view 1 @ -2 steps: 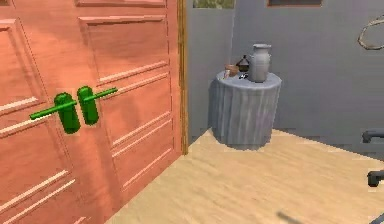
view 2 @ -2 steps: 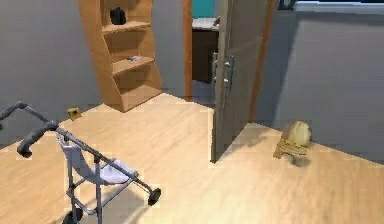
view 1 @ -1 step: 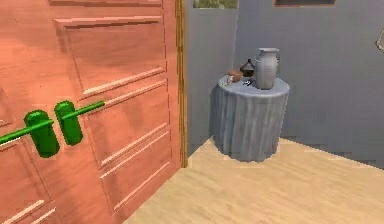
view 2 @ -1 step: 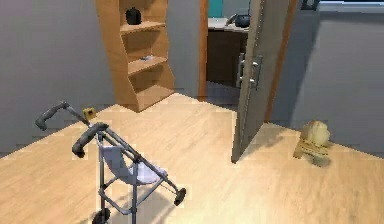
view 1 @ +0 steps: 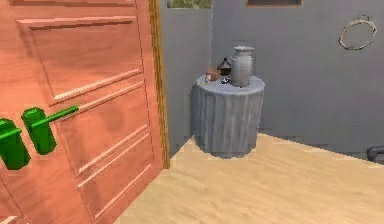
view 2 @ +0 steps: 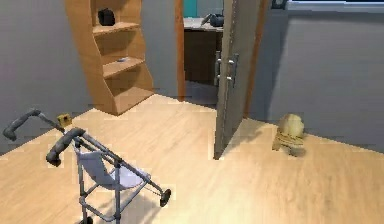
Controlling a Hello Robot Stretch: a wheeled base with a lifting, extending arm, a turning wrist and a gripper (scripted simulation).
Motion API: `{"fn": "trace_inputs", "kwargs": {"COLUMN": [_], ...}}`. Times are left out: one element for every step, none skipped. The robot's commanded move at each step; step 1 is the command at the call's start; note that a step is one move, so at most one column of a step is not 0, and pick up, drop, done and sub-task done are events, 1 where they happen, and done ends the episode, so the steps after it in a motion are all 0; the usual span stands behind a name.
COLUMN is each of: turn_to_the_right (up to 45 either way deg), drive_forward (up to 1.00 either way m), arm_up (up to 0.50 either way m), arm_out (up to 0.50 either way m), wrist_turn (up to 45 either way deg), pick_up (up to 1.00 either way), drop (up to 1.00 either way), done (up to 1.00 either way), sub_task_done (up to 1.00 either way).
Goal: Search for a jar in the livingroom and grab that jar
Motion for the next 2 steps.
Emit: {"fn": "trace_inputs", "kwargs": {"turn_to_the_right": [0.0, 21.0], "drive_forward": [0.50, 0.00], "arm_up": [0.00, 0.00], "arm_out": [0.00, 0.00], "wrist_turn": [0.0, 0.0], "pick_up": [0.00, 0.00], "drop": [0.00, 0.00], "done": [0.00, 0.00], "sub_task_done": [0.00, 0.00]}}
